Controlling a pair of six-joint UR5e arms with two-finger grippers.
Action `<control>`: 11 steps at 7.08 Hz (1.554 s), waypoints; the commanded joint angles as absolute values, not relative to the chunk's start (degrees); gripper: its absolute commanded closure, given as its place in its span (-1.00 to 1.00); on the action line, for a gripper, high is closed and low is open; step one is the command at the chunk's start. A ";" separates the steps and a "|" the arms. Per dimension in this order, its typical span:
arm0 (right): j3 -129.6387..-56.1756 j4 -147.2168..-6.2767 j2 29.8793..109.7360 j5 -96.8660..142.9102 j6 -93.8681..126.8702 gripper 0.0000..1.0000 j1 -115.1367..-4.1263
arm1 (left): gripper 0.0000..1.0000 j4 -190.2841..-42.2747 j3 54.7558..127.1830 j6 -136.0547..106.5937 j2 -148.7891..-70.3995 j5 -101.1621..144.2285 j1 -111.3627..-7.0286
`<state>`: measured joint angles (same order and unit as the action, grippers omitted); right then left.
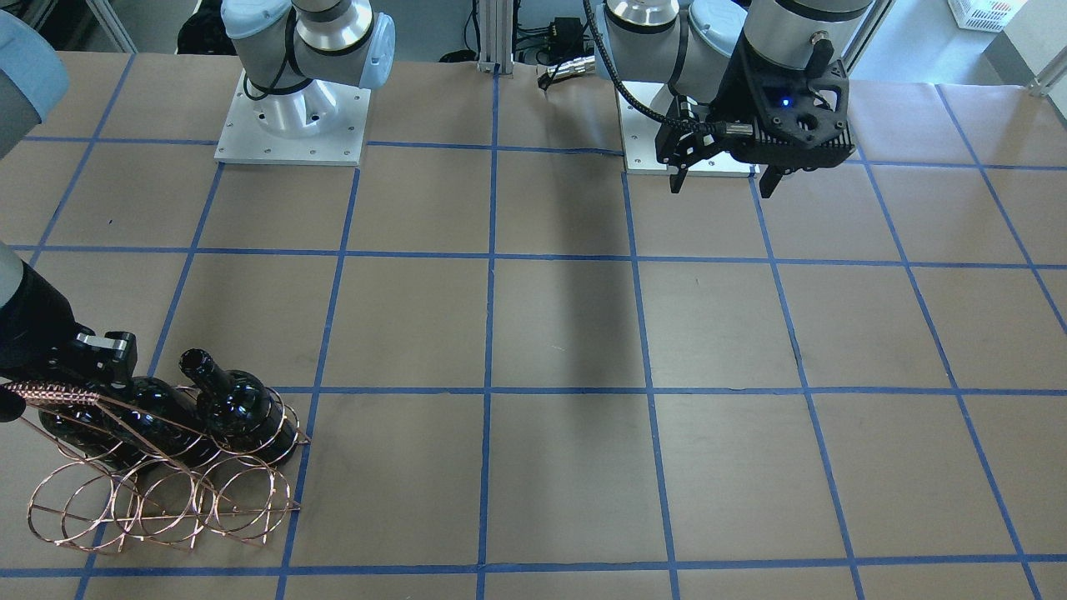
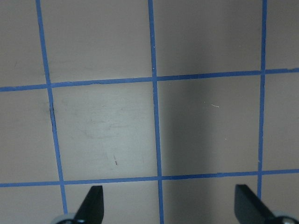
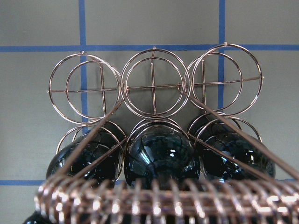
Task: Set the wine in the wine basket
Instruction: 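Lower the bottle into the empty rack slot between the bottles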
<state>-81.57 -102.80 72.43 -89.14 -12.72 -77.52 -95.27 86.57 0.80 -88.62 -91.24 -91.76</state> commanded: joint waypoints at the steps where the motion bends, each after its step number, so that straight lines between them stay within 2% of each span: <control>1: -81.65 -103.01 72.25 -89.47 -13.01 0.36 -77.43 | -1.00 -95.27 86.57 0.79 -88.59 -91.23 -91.76; 2: -81.74 -103.09 72.25 -89.39 -15.36 -0.43 -77.43 | -1.00 -95.27 86.57 0.79 -88.59 -91.23 -91.76; 3: -81.74 -103.10 72.33 -89.12 -15.03 -0.72 -77.43 | -1.00 -95.36 86.57 0.70 -88.59 -91.23 -91.76; 6: -81.74 -102.92 73.12 -88.86 -14.59 -0.98 -77.43 | -1.00 -95.36 86.66 0.79 -88.59 -91.23 -91.76; 8: -81.56 -101.79 77.49 -87.90 -14.33 -0.99 -77.52 | -1.00 -95.36 86.66 0.79 -88.59 -91.23 -91.76; 11: -81.04 -87.85 89.60 -87.80 -11.71 -0.99 -78.57 | -1.00 -95.27 87.45 0.70 -88.33 -91.32 -91.85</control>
